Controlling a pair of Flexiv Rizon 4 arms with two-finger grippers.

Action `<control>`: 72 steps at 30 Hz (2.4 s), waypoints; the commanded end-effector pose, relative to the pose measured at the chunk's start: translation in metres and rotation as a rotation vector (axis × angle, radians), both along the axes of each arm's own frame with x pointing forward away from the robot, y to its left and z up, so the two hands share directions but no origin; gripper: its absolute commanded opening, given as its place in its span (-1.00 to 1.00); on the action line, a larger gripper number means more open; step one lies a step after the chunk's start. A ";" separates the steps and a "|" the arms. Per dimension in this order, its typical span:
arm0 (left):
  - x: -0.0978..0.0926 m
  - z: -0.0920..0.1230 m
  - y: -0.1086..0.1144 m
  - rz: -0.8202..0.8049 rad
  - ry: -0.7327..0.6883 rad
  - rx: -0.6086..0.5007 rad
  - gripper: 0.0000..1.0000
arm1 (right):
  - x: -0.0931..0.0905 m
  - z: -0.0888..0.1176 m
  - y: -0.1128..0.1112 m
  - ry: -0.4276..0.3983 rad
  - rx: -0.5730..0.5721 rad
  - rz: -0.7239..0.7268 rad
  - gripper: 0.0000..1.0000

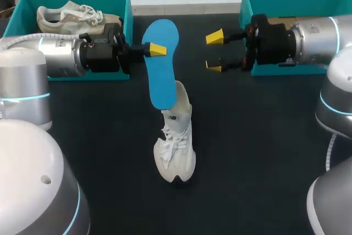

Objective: Take the shoe out of the shoebox, open the shoe tongue, remove and reinsert the insole, then place the shoe into the shoebox

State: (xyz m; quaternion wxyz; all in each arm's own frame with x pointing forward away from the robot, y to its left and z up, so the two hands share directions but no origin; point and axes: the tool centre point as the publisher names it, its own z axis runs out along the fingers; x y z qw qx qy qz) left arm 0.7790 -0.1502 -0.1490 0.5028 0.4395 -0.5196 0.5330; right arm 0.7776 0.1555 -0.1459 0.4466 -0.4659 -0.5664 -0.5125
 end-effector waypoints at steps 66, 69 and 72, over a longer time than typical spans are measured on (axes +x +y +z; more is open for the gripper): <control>0.040 0.021 0.018 0.067 -3.058 -0.191 -1.00 | 0.001 0.001 0.002 0.000 -0.003 -0.001 1.00; 0.040 0.021 0.018 0.067 -3.058 -0.191 -1.00 | 0.001 0.001 0.002 0.000 -0.003 -0.001 1.00; 0.040 0.021 0.018 0.067 -3.058 -0.191 -1.00 | 0.001 0.001 0.002 0.000 -0.003 -0.001 1.00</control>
